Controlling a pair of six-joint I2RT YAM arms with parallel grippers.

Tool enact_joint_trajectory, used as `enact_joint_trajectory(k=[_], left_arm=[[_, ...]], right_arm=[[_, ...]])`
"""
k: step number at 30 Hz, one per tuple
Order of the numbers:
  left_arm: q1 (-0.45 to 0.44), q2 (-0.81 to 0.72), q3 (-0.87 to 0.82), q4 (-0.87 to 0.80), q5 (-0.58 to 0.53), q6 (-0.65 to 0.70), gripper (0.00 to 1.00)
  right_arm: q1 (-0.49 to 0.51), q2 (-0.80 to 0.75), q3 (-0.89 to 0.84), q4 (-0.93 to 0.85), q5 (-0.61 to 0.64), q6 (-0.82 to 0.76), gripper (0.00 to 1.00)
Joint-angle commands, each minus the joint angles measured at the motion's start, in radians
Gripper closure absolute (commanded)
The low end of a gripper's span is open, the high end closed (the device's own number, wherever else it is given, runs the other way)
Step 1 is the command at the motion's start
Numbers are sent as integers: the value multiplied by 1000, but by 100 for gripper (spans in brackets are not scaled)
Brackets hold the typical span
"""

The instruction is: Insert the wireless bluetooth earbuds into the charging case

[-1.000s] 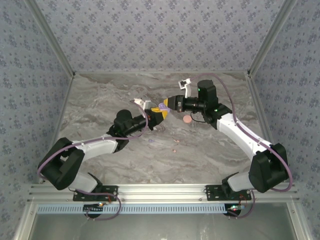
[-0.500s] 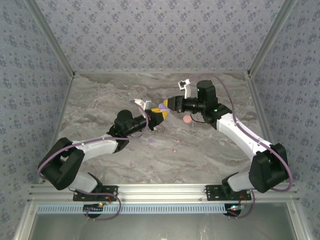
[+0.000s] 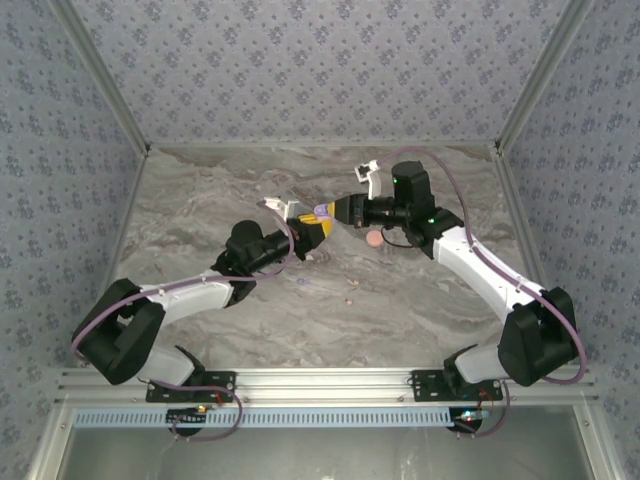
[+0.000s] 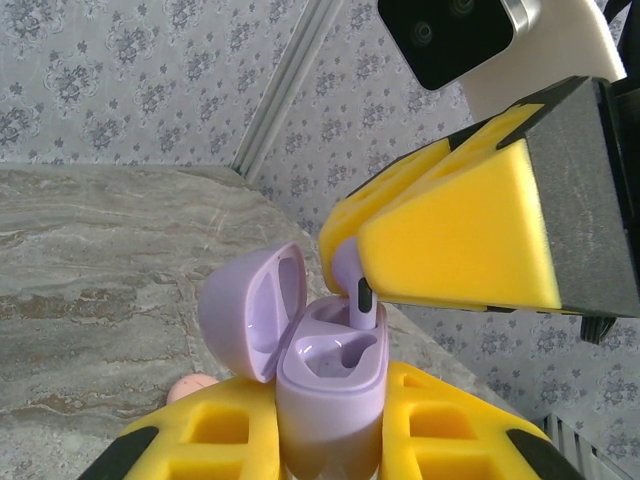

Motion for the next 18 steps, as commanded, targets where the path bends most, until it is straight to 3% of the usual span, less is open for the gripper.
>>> enact_joint_trajectory(k=[1, 9, 18], left_arm=[[-2, -42, 7, 73, 8, 26, 82], [-3, -51, 10, 36, 16, 48, 82], [-2, -133, 15, -179, -44, 148, 82]], right_arm=[[4, -15, 24, -60, 14, -31, 76], [7, -36, 43, -128, 73, -72, 55], [7, -95, 55, -270, 236, -151, 47]])
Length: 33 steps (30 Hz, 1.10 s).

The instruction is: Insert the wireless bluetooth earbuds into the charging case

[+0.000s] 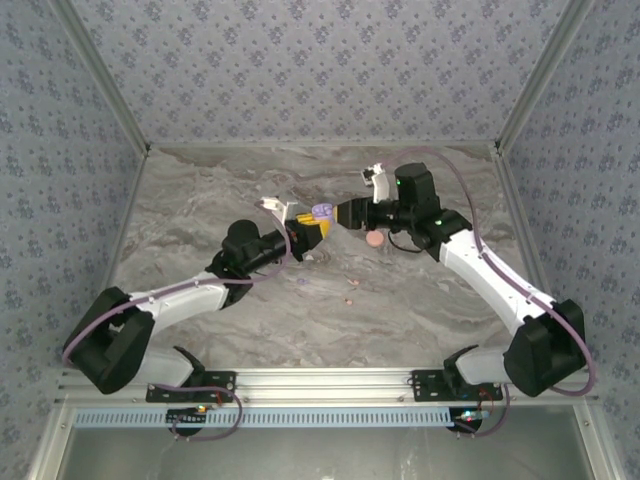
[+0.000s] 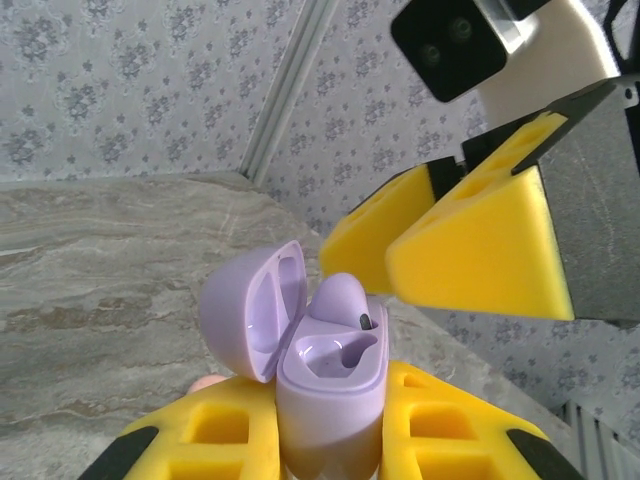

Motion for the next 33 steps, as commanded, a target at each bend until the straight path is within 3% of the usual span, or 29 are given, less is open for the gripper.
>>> enact_joint_trajectory(k=[1, 6, 12, 21, 33], left_arm=[[-3, -75, 14, -115, -50, 78, 82], [-1, -158, 10, -293, -122, 152, 82], [12, -257, 15, -491, -187, 227, 81], [98, -376, -10, -621, -189, 217, 80], [125, -478, -23, -719, -231, 241, 80]], right_arm=[[3, -33, 38, -117, 126, -63, 47], [4, -27, 32, -199, 227, -96, 46], [11, 50, -2, -240, 245, -117, 46], [104, 258, -8, -178, 214, -114, 45], [262, 538, 177, -214, 188, -178, 46]])
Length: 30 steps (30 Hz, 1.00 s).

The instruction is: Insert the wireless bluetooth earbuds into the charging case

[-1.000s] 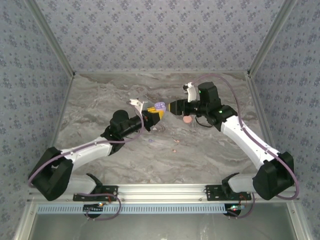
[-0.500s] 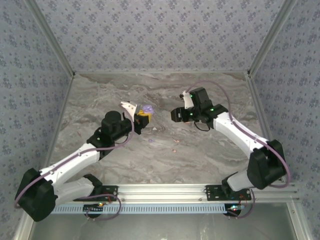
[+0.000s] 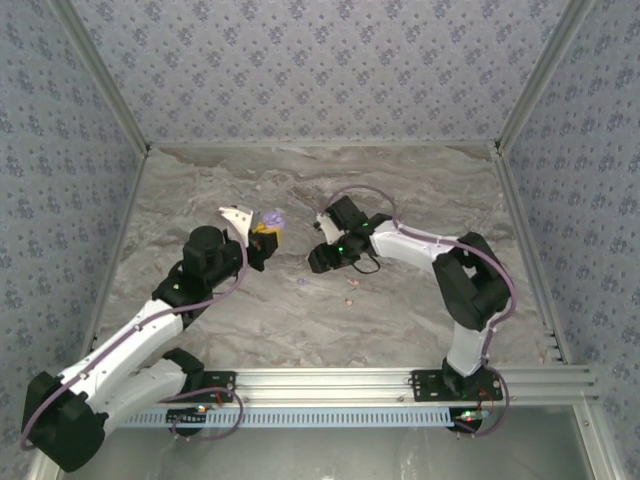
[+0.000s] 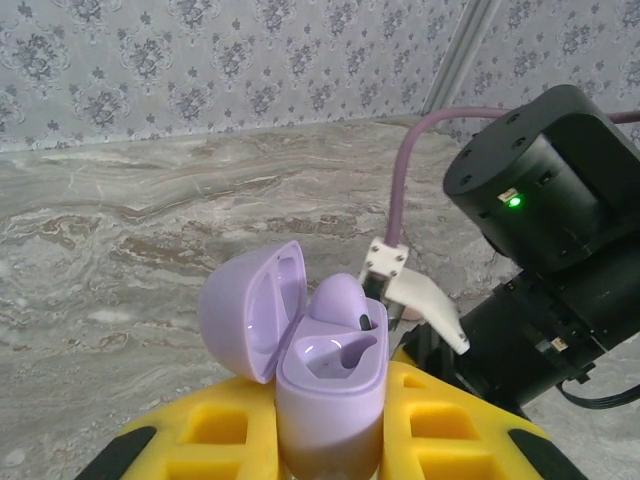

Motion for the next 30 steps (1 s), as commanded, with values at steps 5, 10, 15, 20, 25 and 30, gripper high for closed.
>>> enact_joint_trajectory(k=[5, 10, 15, 20, 25, 30], left_arm=[[8, -43, -14, -33, -40, 24, 80], [11, -58, -16, -41, -62, 19, 80], [13, -77, -23, -42, -74, 28, 80], [14, -86, -26, -48, -75, 31, 79], [13, -88, -29, -46, -75, 31, 79], [14, -87, -29, -47, -73, 35, 79]], right_arm=[[75, 92, 125, -69, 24, -67, 46], [105, 145, 177, -118, 72, -92, 48], [133, 189, 220, -157, 117, -116, 48], [151, 223, 254, -183, 144, -126, 50], [175, 253, 286, -234, 196, -151, 52], [195, 272, 302, -265, 235, -168, 55]])
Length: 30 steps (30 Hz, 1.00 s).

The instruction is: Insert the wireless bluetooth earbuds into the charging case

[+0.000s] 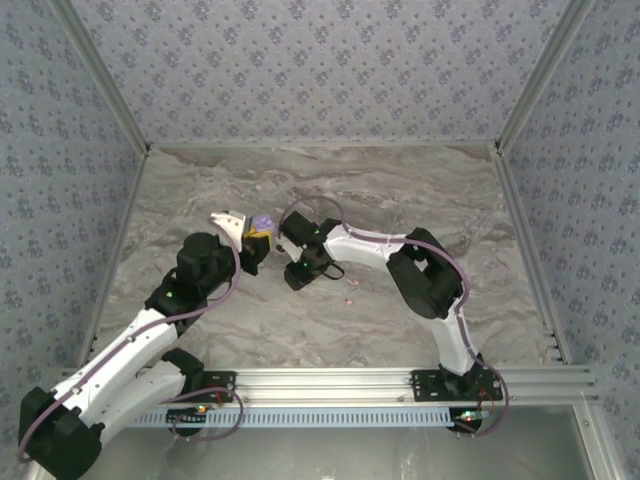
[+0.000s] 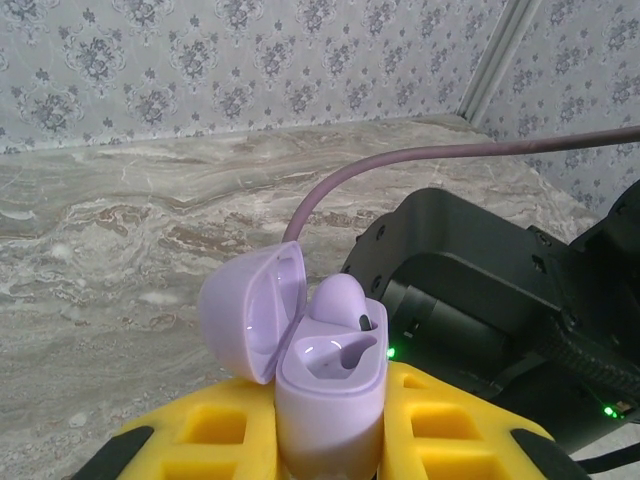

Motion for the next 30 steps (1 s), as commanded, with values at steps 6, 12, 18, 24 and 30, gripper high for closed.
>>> enact_joint_trajectory(k=[6, 12, 18, 24, 30], left_arm=[[9, -12, 1, 7, -2, 14, 79], [9, -12, 1, 9, 3, 14, 78], [8, -12, -2, 13, 9, 12, 78], [9, -8, -5, 21, 18, 10, 79], [8, -3, -6, 28, 24, 8, 79]], right_arm=[[22, 31, 34, -90, 93, -34, 61], [-6, 25, 19, -87, 158, 19, 73], [-59, 2, -17, -80, 193, 86, 76], [-135, -14, -53, -85, 233, 194, 75], [-194, -23, -87, -67, 218, 284, 72]])
